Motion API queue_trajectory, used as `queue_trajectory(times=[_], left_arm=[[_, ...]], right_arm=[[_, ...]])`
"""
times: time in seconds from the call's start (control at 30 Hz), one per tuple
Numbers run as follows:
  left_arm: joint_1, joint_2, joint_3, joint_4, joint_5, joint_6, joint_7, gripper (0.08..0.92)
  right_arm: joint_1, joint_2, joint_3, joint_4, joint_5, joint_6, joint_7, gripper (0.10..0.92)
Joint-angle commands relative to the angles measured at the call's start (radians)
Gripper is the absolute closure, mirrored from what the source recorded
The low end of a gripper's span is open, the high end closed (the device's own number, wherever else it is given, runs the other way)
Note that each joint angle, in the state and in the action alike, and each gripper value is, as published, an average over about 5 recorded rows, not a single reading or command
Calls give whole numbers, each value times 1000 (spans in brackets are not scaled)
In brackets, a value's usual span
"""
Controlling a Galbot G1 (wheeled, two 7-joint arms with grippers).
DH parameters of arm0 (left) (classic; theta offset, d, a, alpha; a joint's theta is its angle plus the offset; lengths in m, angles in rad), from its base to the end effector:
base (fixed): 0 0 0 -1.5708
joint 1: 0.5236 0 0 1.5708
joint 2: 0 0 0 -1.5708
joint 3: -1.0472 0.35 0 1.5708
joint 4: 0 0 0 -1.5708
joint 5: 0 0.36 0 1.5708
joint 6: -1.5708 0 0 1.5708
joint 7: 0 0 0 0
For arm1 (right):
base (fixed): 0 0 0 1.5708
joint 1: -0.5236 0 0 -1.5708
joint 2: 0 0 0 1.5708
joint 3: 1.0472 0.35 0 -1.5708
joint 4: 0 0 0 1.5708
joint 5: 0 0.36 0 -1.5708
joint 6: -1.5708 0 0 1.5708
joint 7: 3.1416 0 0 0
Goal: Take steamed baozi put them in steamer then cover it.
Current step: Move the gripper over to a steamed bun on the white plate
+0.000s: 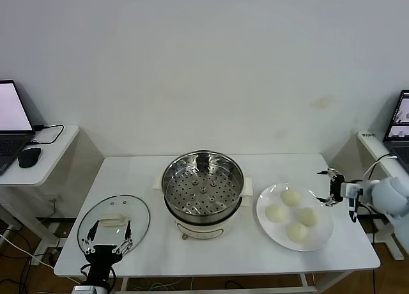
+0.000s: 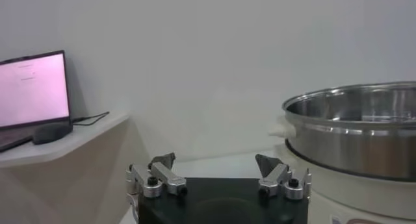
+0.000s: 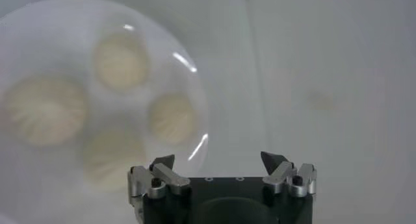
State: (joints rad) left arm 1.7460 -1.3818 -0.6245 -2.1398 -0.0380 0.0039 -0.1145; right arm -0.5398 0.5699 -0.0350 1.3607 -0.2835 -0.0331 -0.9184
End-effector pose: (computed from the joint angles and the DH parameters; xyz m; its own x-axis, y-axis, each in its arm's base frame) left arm 0.1361 0.0593 -0.3070 -0.9899 -0.0954 0.1053 -0.0749 0.9800 0.1841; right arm 0.4487 -0.2572 -0.1927 -0.5273 -0.1963 0.8267 -0.8480 0.0597 -0.5267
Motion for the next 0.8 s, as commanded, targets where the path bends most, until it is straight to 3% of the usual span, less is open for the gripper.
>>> queue_trajectory(times=[0.03, 0.47, 0.8], left_arm=[[-5, -2, -2, 5, 5, -1, -1, 177], [-29, 8, -28, 46, 2, -3, 1, 177], [-44, 16, -43, 57, -3, -3, 2, 177]], right_arm=[[299, 70, -328, -166, 30, 4, -122, 203], [417, 238, -451, -338, -9, -49, -150, 203], [383, 240, -455, -334, -49, -58, -145, 203]])
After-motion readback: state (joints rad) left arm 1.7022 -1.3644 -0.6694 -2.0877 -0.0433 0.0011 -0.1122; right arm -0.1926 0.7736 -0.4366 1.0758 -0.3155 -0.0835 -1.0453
